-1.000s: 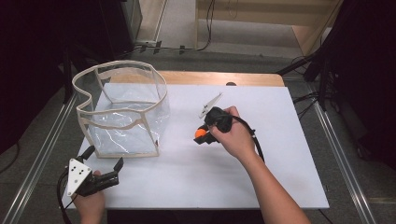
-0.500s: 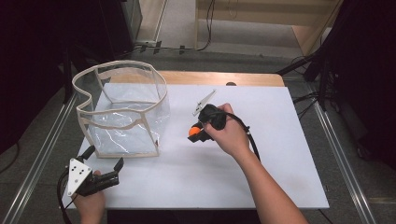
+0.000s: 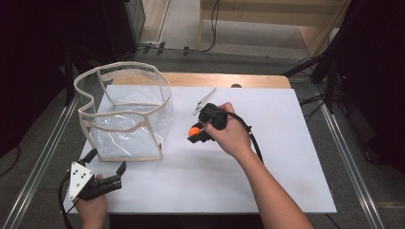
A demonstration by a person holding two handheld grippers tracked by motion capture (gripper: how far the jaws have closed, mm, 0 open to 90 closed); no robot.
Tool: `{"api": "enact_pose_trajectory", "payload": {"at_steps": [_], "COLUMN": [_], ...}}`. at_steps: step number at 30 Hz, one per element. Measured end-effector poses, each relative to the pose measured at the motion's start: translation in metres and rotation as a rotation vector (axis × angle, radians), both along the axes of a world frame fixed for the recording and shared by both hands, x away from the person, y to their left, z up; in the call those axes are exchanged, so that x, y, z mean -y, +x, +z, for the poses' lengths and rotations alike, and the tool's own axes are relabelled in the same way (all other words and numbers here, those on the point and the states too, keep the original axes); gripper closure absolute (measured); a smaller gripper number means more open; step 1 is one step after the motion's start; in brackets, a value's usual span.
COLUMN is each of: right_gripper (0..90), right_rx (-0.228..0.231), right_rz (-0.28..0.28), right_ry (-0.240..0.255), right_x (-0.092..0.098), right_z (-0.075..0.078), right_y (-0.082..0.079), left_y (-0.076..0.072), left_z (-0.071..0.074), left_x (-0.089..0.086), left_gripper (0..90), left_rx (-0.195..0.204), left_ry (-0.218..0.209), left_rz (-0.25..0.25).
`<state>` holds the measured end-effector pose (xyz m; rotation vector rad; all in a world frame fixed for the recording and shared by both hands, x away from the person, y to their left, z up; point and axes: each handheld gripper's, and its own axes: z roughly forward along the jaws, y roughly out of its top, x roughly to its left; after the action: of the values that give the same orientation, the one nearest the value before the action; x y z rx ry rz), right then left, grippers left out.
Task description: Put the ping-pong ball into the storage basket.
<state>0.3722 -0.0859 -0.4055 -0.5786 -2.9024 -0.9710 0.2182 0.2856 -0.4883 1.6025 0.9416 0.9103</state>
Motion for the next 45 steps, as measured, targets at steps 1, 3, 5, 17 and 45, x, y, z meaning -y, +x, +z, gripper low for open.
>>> {"api": "enact_pose_trajectory", "payload": {"at_steps": [1,3,5,17,45], "right_gripper": [47.6,47.6,47.6,47.6,47.6], "right_rx": [0.000,0.003,0.002,0.016,0.030], "right_rz": [0.000,0.004,0.004,0.021,0.040], "right_ry": [0.000,0.001,0.003,0.010,0.020], "right_x": [0.000,-0.002,-0.003,-0.015,-0.024], "right_z": [0.000,0.002,0.004,0.019,0.041], "right_y": [0.000,0.001,0.001,0.004,0.009], "left_y": [0.000,0.000,0.000,0.001,0.001], "left_z": [0.000,0.000,0.000,0.000,0.000], "left_x": [0.000,0.000,0.000,0.000,0.000], "left_gripper": [0.1,0.1,0.1,0.1,0.1], "left_rx": [-0.001,0.000,0.000,-0.005,-0.006], "left_ry": [0.000,-0.002,-0.001,-0.009,-0.007], "left_rz": [0.000,0.000,0.000,-0.003,-0.002]}}
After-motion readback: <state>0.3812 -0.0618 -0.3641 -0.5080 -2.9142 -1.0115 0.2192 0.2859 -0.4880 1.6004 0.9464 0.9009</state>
